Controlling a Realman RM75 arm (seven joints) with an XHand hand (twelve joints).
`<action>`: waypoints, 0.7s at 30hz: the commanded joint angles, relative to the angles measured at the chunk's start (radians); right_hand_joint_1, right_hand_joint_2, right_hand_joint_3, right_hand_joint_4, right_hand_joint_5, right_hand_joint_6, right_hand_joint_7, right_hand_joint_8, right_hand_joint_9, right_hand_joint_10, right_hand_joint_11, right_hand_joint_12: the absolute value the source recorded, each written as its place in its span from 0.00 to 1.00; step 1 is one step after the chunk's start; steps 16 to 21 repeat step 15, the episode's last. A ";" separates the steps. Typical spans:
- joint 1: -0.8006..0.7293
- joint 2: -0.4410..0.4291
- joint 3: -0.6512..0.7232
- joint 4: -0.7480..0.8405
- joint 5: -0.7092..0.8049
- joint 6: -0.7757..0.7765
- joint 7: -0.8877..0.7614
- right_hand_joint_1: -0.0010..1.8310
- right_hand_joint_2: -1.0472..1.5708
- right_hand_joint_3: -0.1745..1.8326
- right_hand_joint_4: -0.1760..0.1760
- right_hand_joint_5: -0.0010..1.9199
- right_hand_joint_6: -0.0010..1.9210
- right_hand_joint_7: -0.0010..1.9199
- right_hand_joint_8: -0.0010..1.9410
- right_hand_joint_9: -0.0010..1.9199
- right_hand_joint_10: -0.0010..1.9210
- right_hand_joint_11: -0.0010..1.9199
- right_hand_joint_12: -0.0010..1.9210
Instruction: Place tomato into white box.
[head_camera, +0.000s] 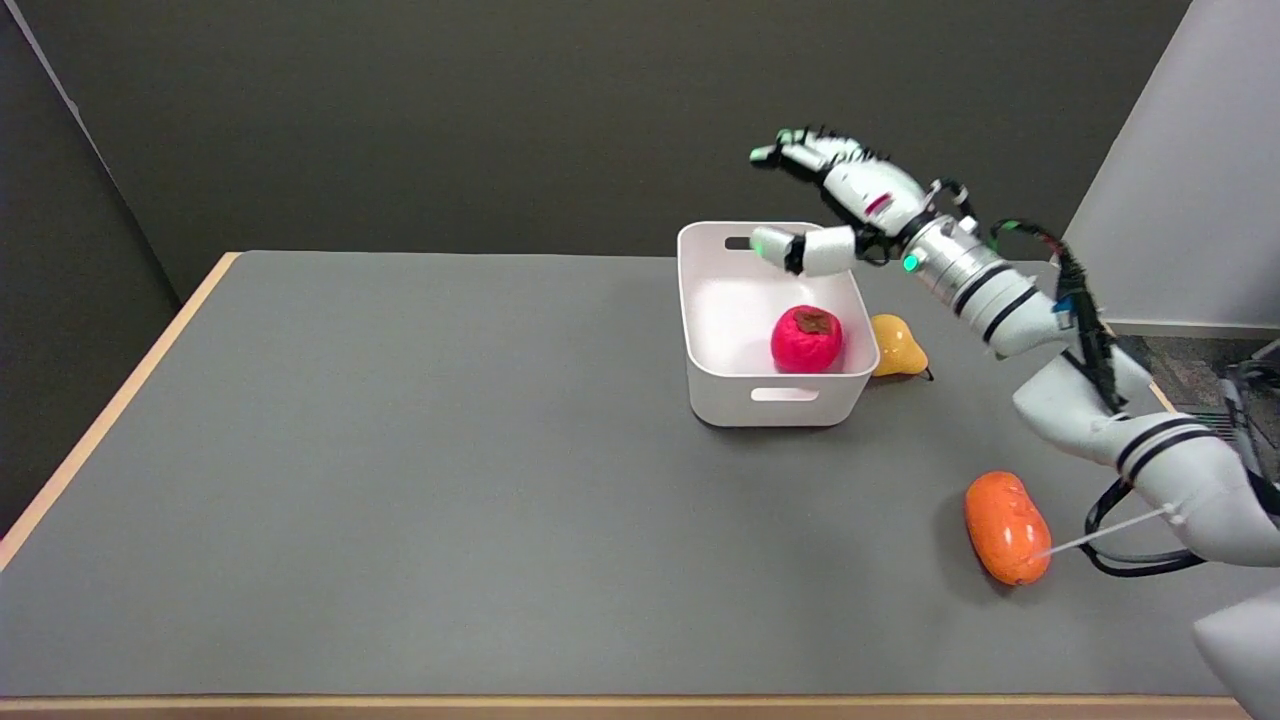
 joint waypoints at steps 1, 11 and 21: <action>-0.321 0.130 0.280 0.581 0.034 -0.248 -0.104 0.12 0.61 0.56 0.77 0.08 0.24 0.04 0.11 0.02 0.14 0.00 0.41; -0.404 0.045 0.347 0.645 0.034 -0.328 -0.119 0.12 0.62 0.55 0.75 0.07 0.23 0.04 0.11 0.01 0.14 0.00 0.41; -0.419 0.019 0.372 0.652 0.037 -0.368 -0.132 0.13 0.62 0.55 0.74 0.08 0.24 0.04 0.12 0.02 0.14 0.00 0.41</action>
